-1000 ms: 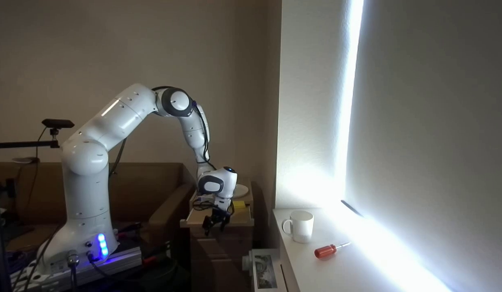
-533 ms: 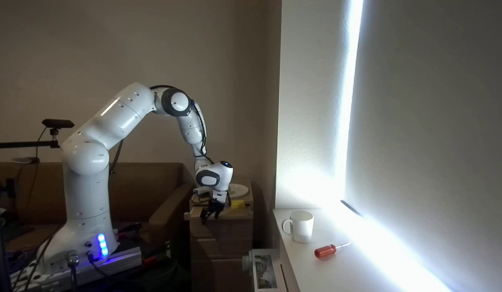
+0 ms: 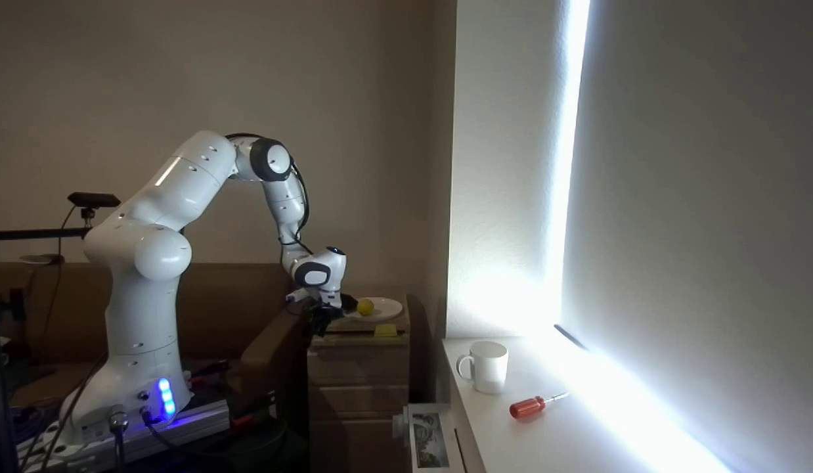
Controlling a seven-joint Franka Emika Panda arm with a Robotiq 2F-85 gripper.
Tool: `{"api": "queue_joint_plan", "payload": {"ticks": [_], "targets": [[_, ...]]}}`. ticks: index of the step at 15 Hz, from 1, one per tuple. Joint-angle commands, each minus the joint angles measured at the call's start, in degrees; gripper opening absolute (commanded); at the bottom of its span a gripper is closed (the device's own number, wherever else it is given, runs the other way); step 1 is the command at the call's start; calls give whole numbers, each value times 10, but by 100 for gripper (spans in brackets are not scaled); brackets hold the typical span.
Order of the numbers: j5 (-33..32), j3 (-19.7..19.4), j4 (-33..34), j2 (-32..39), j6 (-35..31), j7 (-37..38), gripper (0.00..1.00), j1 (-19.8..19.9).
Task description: Pick the sock on the drawer tray, put it on the drawer top, close and open the drawer, then pick the sock and put it on the drawer tray
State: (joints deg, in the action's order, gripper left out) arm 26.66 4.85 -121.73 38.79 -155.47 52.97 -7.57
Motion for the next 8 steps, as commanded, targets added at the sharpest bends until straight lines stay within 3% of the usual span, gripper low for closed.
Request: {"api": "queue_joint_plan", "payload": {"ticks": [1,2,3,8], "targets": [[-49,-59,-47,-43,-11,29,100,-40],[-69,-75,-58,-51,-2,34,100,-45],[-49,-44,-19,-20,-4,29,100,-31],[-68,-67,-40,-35,-4,34,100,-34]]}}
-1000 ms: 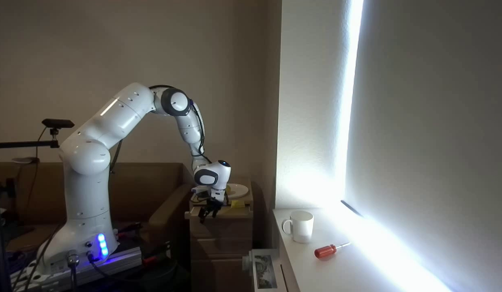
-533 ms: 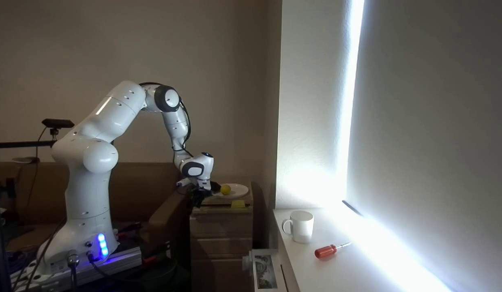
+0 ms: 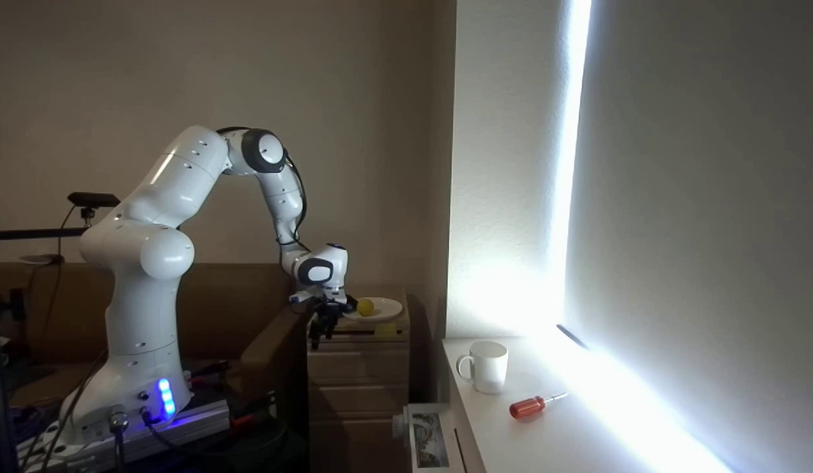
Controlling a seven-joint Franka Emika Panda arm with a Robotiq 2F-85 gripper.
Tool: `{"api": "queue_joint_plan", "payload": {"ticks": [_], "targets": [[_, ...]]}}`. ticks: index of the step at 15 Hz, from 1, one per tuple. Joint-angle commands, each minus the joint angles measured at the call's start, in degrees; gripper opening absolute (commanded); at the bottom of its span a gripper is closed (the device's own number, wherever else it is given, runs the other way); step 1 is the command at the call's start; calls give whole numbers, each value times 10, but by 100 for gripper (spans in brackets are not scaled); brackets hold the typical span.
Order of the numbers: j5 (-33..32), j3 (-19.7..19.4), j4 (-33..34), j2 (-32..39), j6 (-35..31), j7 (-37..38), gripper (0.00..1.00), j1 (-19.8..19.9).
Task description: Pick the sock on the drawer tray, put it on the drawer top, close and open the drawer, then pick the sock and put it on the drawer tray
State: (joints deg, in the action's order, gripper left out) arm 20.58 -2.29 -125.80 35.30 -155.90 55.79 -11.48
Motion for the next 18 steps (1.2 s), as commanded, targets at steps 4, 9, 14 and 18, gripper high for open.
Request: {"api": "queue_joint_plan", "payload": {"ticks": [4,9,14,18], "targets": [[11,-12,-30,-31,-62,31,100,6],[51,-19,-76,-100,-157,56,100,50],[103,46,-56,-119,-122,-20,100,119],[96,36,-56,-113,-124,-8,100,107]]}}
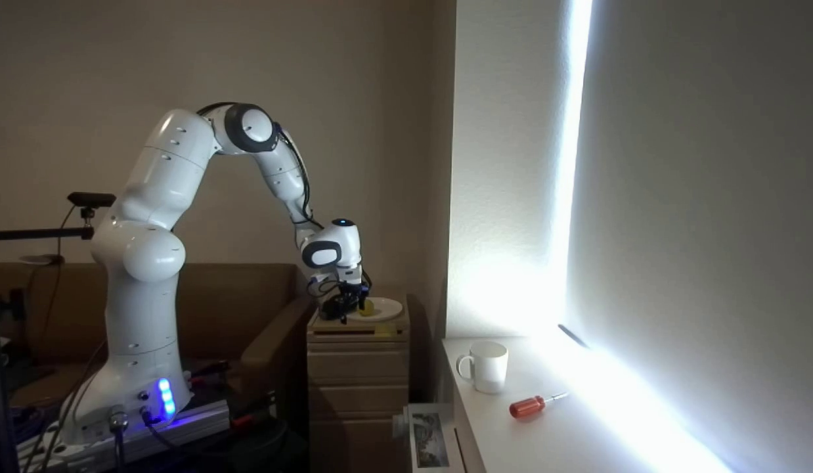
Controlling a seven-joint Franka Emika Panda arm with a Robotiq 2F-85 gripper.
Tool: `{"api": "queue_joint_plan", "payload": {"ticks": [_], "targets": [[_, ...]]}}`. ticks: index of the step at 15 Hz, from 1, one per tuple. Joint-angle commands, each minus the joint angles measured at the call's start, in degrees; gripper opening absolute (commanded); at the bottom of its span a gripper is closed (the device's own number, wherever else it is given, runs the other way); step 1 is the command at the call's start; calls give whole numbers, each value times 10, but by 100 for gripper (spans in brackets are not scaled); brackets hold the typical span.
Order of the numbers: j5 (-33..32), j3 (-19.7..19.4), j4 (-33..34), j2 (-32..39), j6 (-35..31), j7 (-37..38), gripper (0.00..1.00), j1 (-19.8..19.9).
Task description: Pick the sock on the drawer tray, put it on the drawer top, close and open the drawer, then pick the sock and put it on the drawer tray
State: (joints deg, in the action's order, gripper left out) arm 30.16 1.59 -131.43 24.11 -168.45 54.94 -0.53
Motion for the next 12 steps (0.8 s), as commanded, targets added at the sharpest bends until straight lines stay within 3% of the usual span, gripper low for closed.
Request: {"api": "queue_joint_plan", "payload": {"ticks": [1,4,9,12], "targets": [[0,-3,1,2,2,1,100,-3],[-8,-10,17,26,1,12,100,-13],[-5,51,94,117,10,-52,100,0],[-37,42,144,185,-6,-76,100,-33]]}}
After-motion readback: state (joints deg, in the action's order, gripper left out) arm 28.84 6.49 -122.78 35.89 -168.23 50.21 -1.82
